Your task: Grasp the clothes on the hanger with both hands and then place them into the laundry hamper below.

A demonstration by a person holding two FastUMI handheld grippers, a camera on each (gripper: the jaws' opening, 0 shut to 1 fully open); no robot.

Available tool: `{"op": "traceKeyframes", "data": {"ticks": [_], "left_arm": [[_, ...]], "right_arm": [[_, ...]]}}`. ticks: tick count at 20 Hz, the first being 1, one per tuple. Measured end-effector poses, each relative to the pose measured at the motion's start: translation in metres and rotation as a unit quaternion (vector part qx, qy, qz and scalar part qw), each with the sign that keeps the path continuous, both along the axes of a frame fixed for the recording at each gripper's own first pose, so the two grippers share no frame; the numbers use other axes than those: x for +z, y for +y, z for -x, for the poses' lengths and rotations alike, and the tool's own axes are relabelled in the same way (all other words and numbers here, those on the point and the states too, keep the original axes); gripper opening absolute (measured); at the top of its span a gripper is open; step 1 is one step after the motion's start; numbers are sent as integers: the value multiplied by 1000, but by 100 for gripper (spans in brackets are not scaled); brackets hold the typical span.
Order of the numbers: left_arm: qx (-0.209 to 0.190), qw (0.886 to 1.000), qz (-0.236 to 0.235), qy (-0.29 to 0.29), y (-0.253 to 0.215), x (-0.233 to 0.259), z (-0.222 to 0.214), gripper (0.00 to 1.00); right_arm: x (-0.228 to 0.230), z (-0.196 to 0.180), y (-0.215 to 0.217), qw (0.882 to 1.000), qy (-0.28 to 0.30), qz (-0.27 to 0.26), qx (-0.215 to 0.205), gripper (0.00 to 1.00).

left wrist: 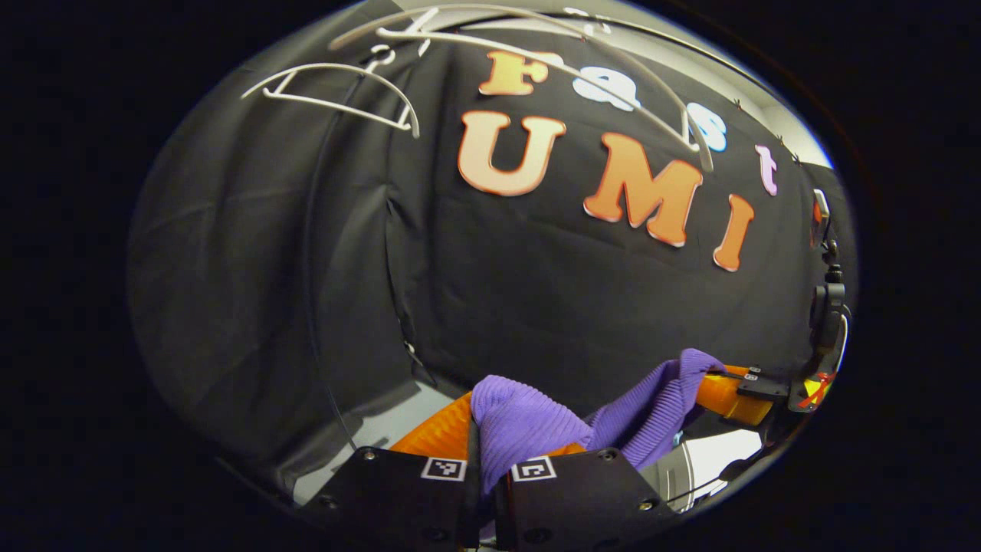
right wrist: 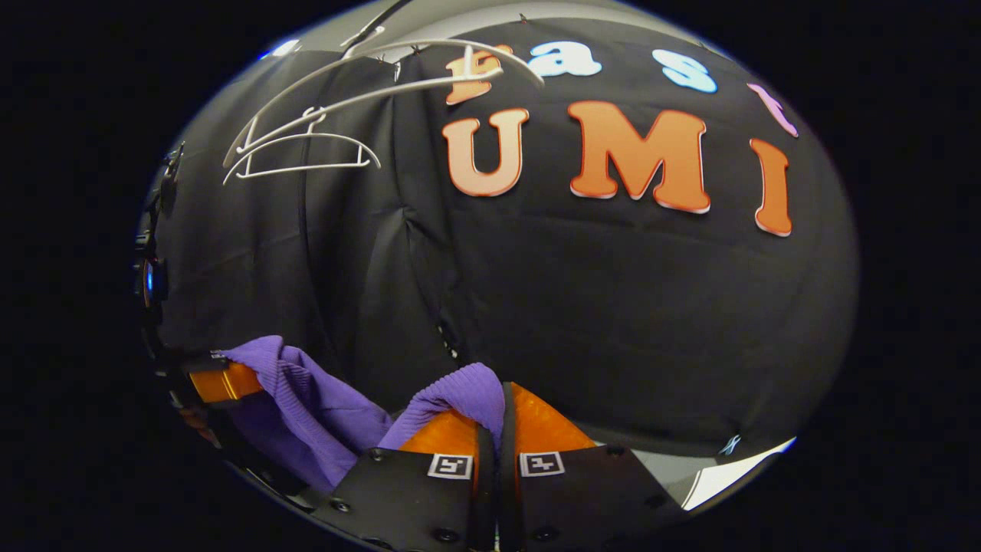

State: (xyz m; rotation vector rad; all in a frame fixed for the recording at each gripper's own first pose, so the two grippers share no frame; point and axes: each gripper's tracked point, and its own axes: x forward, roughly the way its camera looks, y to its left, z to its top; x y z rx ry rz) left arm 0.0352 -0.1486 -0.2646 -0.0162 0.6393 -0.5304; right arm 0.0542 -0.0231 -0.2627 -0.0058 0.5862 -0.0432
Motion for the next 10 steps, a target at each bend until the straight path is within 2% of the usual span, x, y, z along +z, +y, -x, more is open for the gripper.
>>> {"op": "traceKeyframes", "data": {"ticks": [5, 10], "left_arm": [[-26, 995, -32, 86, -14, -47, 20, 9], [-19, 984, -52, 171, -14, -96, 34, 13]], "right_arm": [[-47, 12, 1, 998, 67, -9, -3, 9], [-93, 33, 10, 990, 139, -20, 5, 11]]}}
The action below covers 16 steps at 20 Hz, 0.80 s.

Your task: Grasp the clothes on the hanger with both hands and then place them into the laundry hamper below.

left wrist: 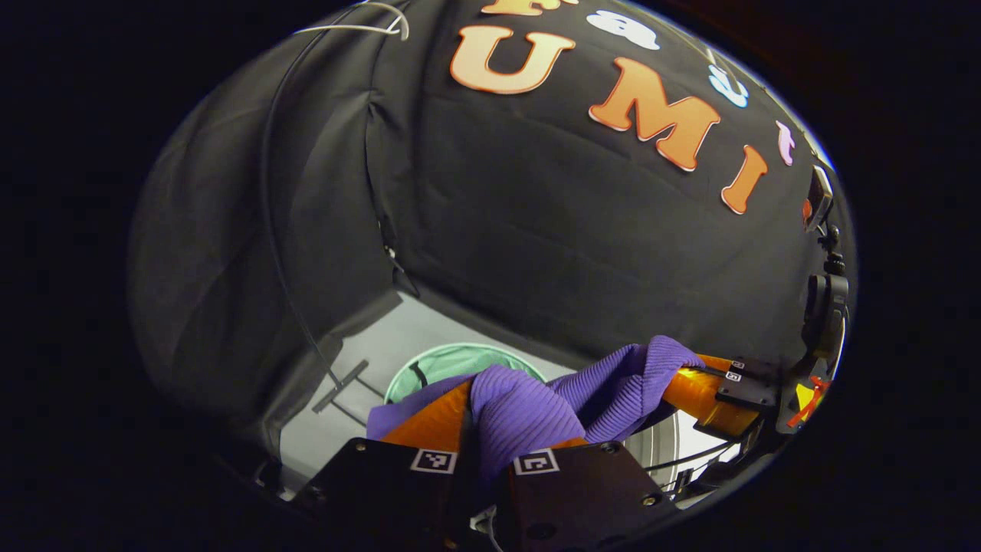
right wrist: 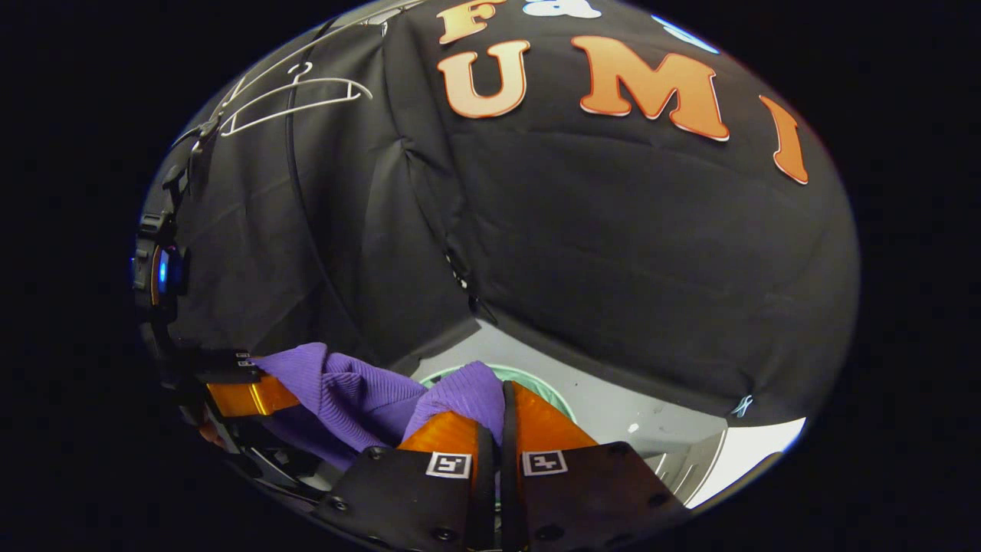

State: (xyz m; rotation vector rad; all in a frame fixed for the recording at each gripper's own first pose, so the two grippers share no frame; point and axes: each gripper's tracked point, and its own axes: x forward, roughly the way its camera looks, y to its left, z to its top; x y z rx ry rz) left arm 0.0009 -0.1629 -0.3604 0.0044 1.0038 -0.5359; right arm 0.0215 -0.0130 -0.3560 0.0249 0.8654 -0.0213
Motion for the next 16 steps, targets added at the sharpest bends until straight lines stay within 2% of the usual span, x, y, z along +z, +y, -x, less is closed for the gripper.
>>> {"op": "traceKeyframes", "data": {"ticks": [2, 3, 4, 5, 6, 7, 8, 9, 12, 13, 14, 16], "left_arm": [[0, 999, -21, 29, 8, -19, 8, 15], [0, 999, -30, 40, 10, -25, 11, 9], [1, 998, -36, 48, 13, -30, 16, 29], [1, 998, -39, 56, 15, -32, 19, 24], [1, 997, -44, 63, 15, -35, 21, 24], [4, 996, -53, 69, 17, -40, 22, 36], [9, 995, -62, 74, 19, -44, 21, 41], [16, 994, -66, 82, 22, -47, 23, 52], [38, 993, -71, 90, 35, -57, 19, 87], [44, 992, -78, 87, 39, -59, 14, 98], [47, 992, -82, 87, 44, -60, 14, 98], [48, 991, -83, 90, 44, -60, 18, 98]], "right_arm": [[-17, 9, 5, 999, 31, -9, 3, 11], [-25, 13, 6, 999, 44, -12, 3, 11], [-32, 18, 6, 998, 59, -12, 3, 11], [-39, 23, 4, 997, 71, -12, 2, 14], [-47, 28, 4, 996, 84, -13, 2, 16], [-55, 33, 4, 995, 99, -16, 5, 19], [-57, 38, 6, 994, 107, -19, 8, 12], [-61, 40, 10, 994, 109, -24, 11, 40], [-70, 49, 12, 991, 129, -24, 17, 96], [-74, 50, 13, 990, 134, -26, 17, 92], [-77, 52, 16, 990, 138, -29, 17, 99], [-78, 55, 16, 989, 141, -31, 19, 99]]}}
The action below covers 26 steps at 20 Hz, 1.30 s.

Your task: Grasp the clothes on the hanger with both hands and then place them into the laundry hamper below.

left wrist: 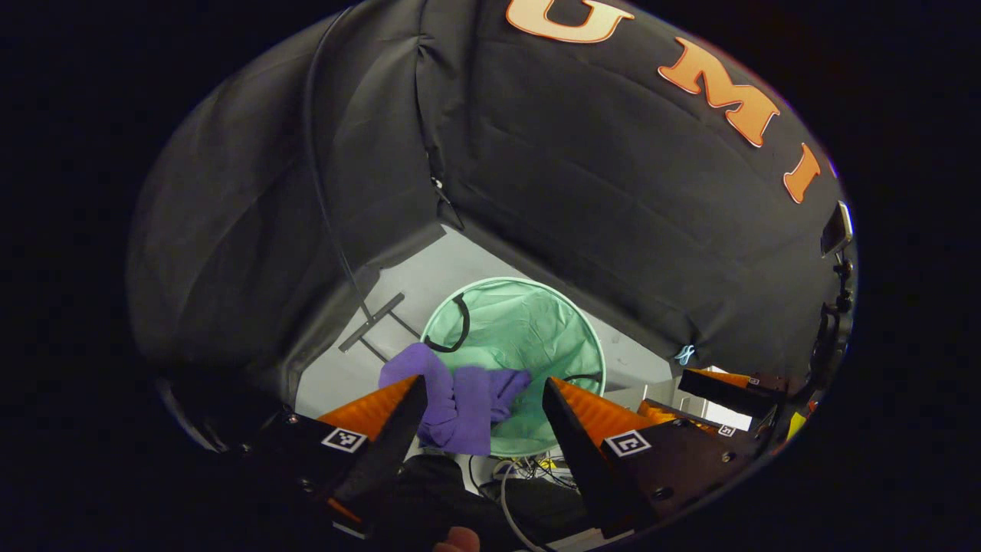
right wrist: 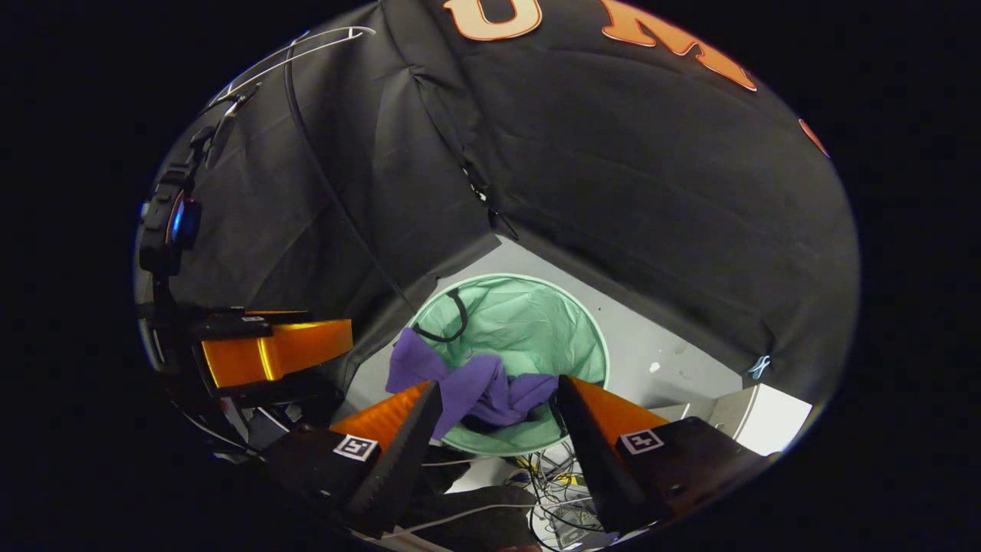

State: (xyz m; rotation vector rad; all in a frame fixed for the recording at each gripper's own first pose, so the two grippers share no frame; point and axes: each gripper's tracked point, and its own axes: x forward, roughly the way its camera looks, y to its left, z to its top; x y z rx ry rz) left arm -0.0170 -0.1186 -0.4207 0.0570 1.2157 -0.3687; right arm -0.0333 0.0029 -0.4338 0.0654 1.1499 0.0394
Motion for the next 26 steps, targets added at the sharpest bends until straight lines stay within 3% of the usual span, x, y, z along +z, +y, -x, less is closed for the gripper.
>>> {"op": "traceKeyframes", "data": {"ticks": [6, 13, 17, 22, 26], "left_arm": [[-22, 999, 11, -25, 2, 7, -6, 98], [-30, 996, 37, -74, 2, 34, -29, 98], [-33, 980, 35, -196, 1, 104, -55, 98], [-5, 958, 65, -279, -20, 191, -38, 97], [24, 938, 96, -333, -26, 250, -22, 96]], "right_arm": [[2, -6, -2, 1000, -9, 11, -10, 99], [36, -26, -5, 993, -86, 12, -76, 99], [95, -26, -9, 987, -148, 14, -63, 99], [160, -7, -10, 976, -216, 21, -25, 99], [225, 20, -18, 963, -268, 15, -24, 99]]}}
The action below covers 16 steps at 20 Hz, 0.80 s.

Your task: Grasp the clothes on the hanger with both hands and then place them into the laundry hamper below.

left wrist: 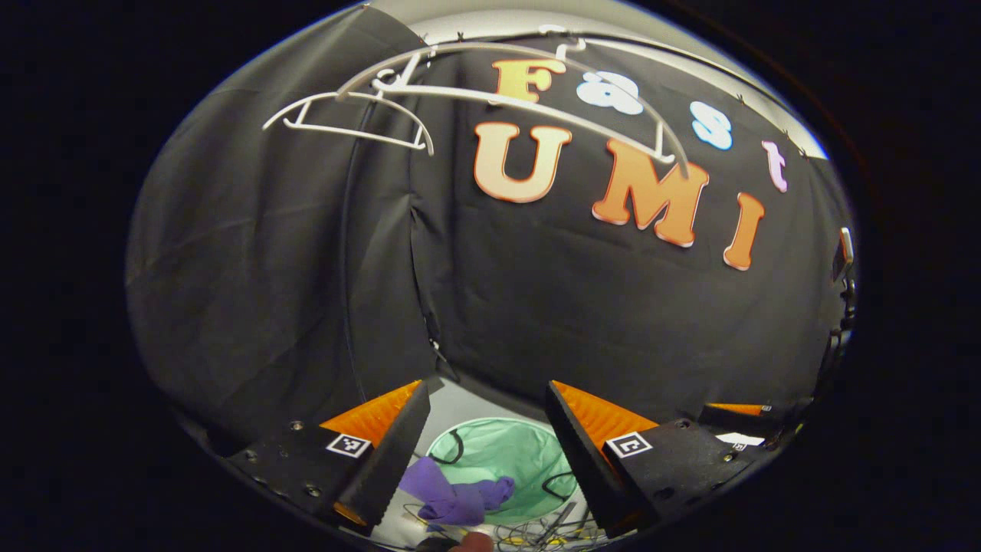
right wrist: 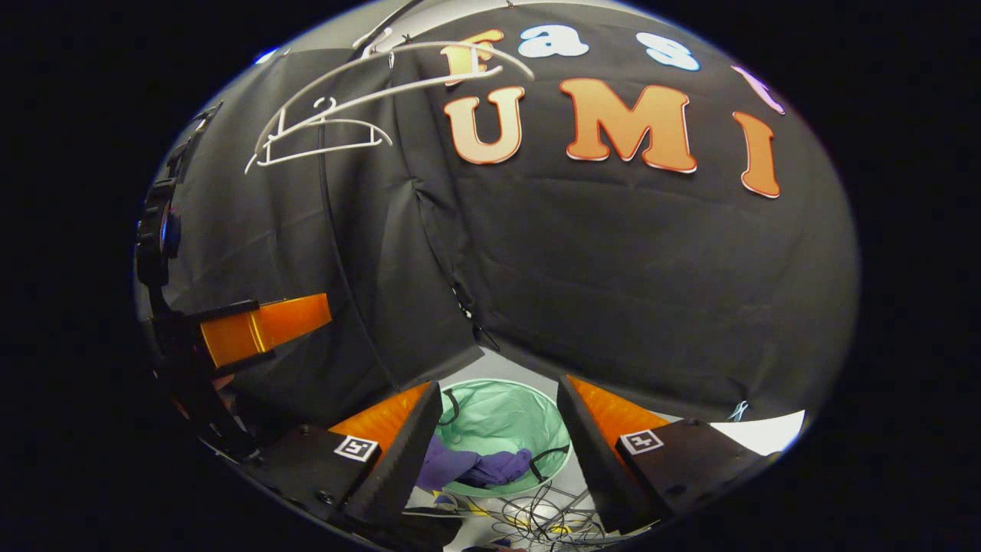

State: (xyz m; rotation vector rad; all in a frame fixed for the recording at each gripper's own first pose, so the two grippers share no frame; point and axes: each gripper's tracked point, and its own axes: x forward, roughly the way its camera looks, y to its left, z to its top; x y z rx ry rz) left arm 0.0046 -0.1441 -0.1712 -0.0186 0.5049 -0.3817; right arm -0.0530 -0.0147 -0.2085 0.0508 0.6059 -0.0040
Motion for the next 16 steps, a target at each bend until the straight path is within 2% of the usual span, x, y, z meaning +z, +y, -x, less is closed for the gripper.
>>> {"op": "traceKeyframes", "data": {"ticks": [3, 6, 7, 11, 16], "left_arm": [[20, 997, 14, -74, 7, 56, 14, 96], [32, 990, 28, -134, 15, 103, 42, 92], [37, 988, 34, -147, 22, 117, 53, 92], [49, 979, 55, -190, 31, 168, 91, 92], [47, 972, 67, -221, 36, 201, 112, 92]], "right_arm": [[60, 19, -7, 997, -76, -4, 3, 98], [111, 45, -18, 993, -118, 0, 4, 98], [124, 55, -20, 991, -132, -2, 3, 90], [170, 90, -30, 986, -169, 10, 0, 89], [209, 120, -43, 975, -221, 23, -22, 89]]}}
